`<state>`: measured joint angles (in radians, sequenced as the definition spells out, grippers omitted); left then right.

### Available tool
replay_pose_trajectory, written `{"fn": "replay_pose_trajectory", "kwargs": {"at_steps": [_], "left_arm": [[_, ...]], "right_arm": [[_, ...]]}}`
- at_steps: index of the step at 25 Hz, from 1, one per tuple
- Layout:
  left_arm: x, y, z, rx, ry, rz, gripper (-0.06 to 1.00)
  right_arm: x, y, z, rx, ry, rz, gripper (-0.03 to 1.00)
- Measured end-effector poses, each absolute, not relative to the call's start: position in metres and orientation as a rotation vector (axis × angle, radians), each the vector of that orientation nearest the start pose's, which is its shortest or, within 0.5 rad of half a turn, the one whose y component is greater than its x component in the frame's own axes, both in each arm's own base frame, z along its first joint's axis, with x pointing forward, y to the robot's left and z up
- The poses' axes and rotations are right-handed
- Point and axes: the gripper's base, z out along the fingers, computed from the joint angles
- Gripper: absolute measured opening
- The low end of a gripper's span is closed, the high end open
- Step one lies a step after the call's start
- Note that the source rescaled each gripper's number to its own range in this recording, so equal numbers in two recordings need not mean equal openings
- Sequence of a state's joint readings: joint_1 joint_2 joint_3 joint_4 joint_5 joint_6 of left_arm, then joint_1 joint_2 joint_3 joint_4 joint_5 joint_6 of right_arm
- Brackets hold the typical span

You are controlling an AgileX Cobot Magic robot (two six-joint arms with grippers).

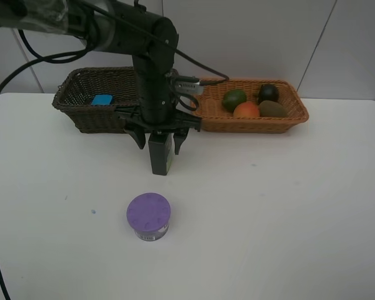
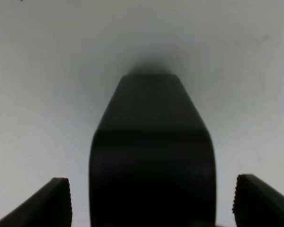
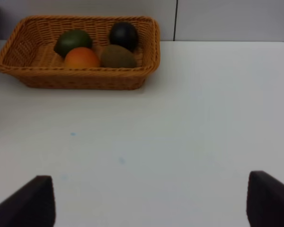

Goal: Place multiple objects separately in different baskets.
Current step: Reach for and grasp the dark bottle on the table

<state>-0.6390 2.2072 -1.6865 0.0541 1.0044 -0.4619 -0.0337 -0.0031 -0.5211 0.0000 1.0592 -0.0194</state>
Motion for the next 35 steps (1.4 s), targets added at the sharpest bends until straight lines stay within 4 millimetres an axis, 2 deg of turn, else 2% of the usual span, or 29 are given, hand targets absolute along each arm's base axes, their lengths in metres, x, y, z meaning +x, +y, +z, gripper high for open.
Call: {"fn": "replay_pose_trajectory", "kwargs": {"at_steps": [4, 6, 8, 11, 29, 32, 35], "left_arm": [[0.362, -0.264, 0.152, 0.304, 2.988, -0.044, 0.86], [0.362, -0.264, 0.151, 0.305, 2.989, -0.043, 0.69], [0.362, -0.264, 0.150, 0.305, 2.992, -0.040, 0.35], [0.362, -0.264, 0.150, 0.305, 2.993, -0.039, 0.38], [0.363, -0.264, 0.152, 0.327, 2.994, -0.033, 0.38], [0.366, -0.266, 0.163, 0.347, 3.002, -0.020, 0.38], [0.371, -0.270, 0.184, 0.363, 2.993, -0.016, 0.38]], "right_arm": [[-0.008, 0.000, 0.283, 0.014, 2.019, -0.034, 0.94], [-0.008, 0.000, 0.283, 0.014, 2.019, -0.034, 0.94], [-0.008, 0.000, 0.283, 0.014, 2.019, -0.034, 0.94], [-0.008, 0.000, 0.283, 0.014, 2.019, -0.034, 0.94], [-0.008, 0.000, 0.283, 0.014, 2.019, -0.034, 0.94], [-0.008, 0.000, 0.283, 0.014, 2.019, -0.034, 0.94], [-0.008, 0.000, 0.283, 0.014, 2.019, -0.034, 0.94]]}}
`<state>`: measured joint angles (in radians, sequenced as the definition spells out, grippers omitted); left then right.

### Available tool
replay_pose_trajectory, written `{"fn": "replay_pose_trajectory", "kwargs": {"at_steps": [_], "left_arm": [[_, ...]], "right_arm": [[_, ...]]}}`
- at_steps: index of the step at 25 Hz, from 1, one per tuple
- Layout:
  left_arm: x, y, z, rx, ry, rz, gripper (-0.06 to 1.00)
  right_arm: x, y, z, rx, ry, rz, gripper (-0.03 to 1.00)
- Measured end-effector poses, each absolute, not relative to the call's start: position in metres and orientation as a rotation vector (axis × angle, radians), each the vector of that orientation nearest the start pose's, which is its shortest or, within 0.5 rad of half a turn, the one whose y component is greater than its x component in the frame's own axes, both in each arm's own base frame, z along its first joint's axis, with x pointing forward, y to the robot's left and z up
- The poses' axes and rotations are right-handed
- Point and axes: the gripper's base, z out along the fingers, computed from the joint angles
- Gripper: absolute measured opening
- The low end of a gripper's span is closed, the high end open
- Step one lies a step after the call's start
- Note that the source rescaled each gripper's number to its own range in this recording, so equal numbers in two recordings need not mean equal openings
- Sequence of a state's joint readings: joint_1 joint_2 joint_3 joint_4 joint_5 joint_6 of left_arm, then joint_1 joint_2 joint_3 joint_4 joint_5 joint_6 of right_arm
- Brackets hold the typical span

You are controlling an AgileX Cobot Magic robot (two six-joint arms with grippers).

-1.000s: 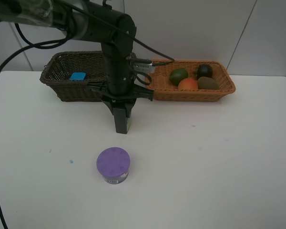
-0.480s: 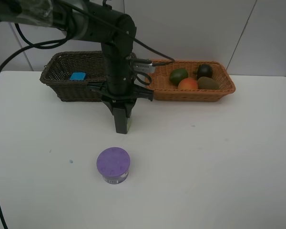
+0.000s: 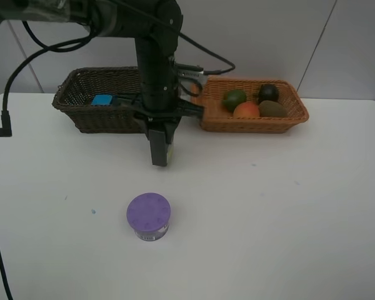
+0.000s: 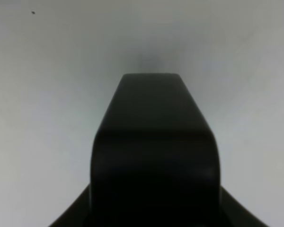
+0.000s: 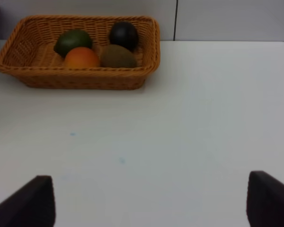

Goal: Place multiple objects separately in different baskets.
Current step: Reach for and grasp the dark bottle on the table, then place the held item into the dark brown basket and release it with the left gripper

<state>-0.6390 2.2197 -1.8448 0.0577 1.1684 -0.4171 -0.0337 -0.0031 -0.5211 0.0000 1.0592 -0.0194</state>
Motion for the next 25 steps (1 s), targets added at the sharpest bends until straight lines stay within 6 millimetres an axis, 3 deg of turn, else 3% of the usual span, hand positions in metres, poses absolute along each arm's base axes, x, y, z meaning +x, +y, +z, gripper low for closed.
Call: {"fn": "replay_pose_trajectory", "kwargs": {"at_steps": [8, 13, 17, 25], "left_arm": [[0.390, -0.282, 0.264, 0.369, 2.756, -0.160, 0.38], [0.394, -0.271, 0.313, 0.350, 2.598, -0.132, 0.38], [0.405, -0.252, 0.320, 0.321, 2.571, -0.087, 0.38], [0.440, -0.198, 0.307, 0.233, 2.594, 0.027, 0.38]], "right_arm": [[-0.008, 0.000, 0.283, 0.014, 2.019, -0.034, 0.94], [-0.008, 0.000, 0.283, 0.014, 2.019, -0.034, 0.94], [-0.008, 0.000, 0.283, 0.014, 2.019, -0.034, 0.94], [-0.008, 0.000, 0.283, 0.014, 2.019, -0.034, 0.94]]}}
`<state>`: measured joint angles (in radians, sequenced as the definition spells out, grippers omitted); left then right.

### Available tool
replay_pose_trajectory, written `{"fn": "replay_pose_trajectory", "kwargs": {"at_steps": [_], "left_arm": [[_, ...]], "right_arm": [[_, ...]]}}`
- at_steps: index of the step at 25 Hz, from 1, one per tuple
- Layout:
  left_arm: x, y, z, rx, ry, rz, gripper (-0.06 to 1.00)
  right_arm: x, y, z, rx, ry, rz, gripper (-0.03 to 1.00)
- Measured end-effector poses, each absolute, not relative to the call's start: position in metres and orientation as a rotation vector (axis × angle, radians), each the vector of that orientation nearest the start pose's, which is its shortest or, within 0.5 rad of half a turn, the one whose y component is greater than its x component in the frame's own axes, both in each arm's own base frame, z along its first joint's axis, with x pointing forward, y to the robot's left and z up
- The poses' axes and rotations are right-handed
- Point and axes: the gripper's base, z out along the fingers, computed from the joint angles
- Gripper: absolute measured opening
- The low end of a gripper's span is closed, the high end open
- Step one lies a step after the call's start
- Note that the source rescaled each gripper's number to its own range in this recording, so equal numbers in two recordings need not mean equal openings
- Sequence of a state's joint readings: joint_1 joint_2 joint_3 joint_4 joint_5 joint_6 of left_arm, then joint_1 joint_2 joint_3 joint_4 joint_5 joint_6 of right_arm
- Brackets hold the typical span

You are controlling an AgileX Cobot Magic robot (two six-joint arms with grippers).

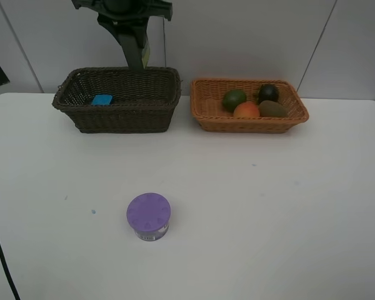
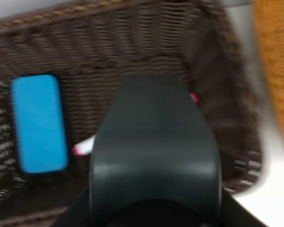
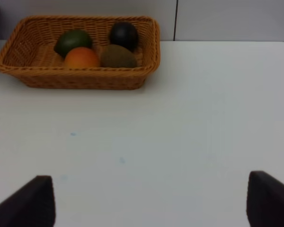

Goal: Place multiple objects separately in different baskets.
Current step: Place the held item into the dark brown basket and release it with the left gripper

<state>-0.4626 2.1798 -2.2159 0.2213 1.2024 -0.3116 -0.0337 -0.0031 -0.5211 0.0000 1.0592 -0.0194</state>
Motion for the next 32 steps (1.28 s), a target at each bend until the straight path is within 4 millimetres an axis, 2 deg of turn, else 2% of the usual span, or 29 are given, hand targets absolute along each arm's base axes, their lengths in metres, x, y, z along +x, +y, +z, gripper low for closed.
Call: {"fn": "replay_pose_trajectory", "kwargs": {"at_steps": [5, 12, 15, 30, 31, 32], "left_arm": [[0.458, -0.177, 0.280, 0.202, 2.648, 0.085, 0.38], [0.477, -0.163, 0.233, 0.190, 2.740, 0.144, 0.38], [0.480, -0.160, 0.220, 0.199, 2.761, 0.166, 0.38], [0.482, -0.158, 0.218, 0.271, 2.758, 0.202, 0.38], [0.482, -0.157, 0.218, 0.280, 2.756, 0.208, 0.38], [0.482, -0.157, 0.218, 0.285, 2.755, 0.211, 0.43]], "right_arm": [[-0.008, 0.000, 0.283, 0.014, 2.019, -0.034, 0.94], [-0.008, 0.000, 0.283, 0.014, 2.019, -0.034, 0.94], [-0.008, 0.000, 0.283, 0.014, 2.019, -0.034, 0.94], [-0.008, 0.000, 0.283, 0.014, 2.019, -0.034, 0.94], [-0.008, 0.000, 0.283, 0.014, 2.019, -0.034, 0.94], [-0.008, 0.000, 0.283, 0.014, 2.019, -0.034, 0.94]]}}
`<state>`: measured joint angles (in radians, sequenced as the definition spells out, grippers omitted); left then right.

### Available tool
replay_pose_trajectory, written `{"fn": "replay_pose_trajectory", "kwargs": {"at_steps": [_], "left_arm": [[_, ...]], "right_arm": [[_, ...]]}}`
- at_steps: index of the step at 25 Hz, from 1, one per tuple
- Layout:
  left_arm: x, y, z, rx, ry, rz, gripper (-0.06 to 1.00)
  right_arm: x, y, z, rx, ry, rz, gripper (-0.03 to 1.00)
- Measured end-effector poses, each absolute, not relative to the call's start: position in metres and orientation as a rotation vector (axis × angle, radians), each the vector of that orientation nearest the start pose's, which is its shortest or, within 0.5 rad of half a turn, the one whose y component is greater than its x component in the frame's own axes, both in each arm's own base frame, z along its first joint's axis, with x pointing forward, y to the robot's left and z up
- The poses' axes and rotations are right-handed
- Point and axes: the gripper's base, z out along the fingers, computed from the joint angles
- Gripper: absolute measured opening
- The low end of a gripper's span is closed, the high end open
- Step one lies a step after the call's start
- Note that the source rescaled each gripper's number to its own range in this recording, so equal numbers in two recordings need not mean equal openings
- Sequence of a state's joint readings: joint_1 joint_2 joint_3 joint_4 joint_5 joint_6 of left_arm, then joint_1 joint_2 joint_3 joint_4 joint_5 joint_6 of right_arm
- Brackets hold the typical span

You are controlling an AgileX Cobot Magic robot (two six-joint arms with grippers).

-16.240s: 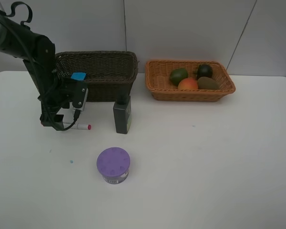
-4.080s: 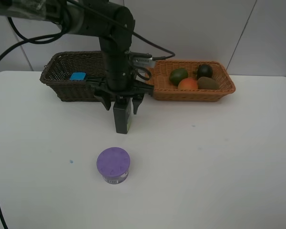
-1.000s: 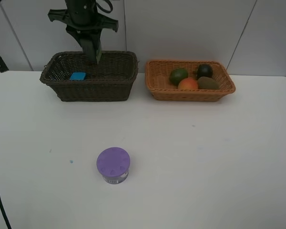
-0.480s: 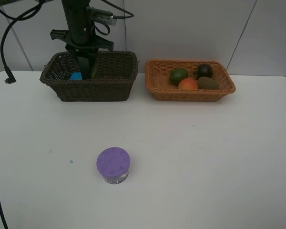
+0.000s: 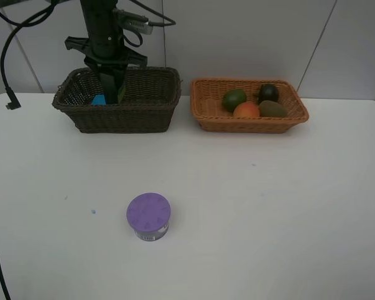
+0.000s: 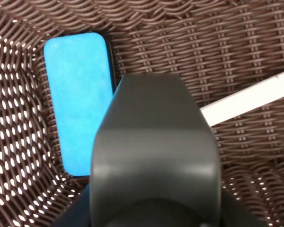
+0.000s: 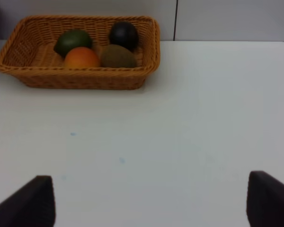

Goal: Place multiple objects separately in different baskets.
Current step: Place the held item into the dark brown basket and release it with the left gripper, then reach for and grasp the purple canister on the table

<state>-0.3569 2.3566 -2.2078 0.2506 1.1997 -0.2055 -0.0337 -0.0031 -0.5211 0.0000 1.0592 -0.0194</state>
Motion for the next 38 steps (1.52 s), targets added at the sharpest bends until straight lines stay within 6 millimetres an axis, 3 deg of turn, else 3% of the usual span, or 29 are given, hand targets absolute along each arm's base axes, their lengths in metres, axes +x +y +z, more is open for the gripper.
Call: {"fn": "replay_pose_trajectory", "kwargs": {"at_steps": [3, 4, 6, 29, 32, 38], "left_arm": [[0.482, -0.157, 0.218, 0.290, 2.753, 0.218, 0.81], [0.482, -0.157, 0.218, 0.292, 2.752, 0.220, 0.90], [0.482, -0.157, 0.218, 0.292, 2.753, 0.219, 0.97], [0.479, -0.165, 0.217, 0.292, 2.786, 0.088, 1.00], [0.477, -0.166, 0.226, 0.298, 2.772, 0.060, 1.00], [0.463, -0.175, 0.264, 0.379, 2.699, -0.016, 1.00]], "right_arm": [[-0.008, 0.000, 0.283, 0.014, 2.019, -0.034, 0.94], [-0.008, 0.000, 0.283, 0.014, 2.019, -0.034, 0.94], [-0.008, 0.000, 0.283, 0.014, 2.019, -0.034, 0.94], [-0.008, 0.000, 0.283, 0.014, 2.019, -0.034, 0.94], [-0.008, 0.000, 0.283, 0.014, 2.019, -0.034, 0.94], [-0.008, 0.000, 0.283, 0.014, 2.019, -0.034, 0.94]]}}
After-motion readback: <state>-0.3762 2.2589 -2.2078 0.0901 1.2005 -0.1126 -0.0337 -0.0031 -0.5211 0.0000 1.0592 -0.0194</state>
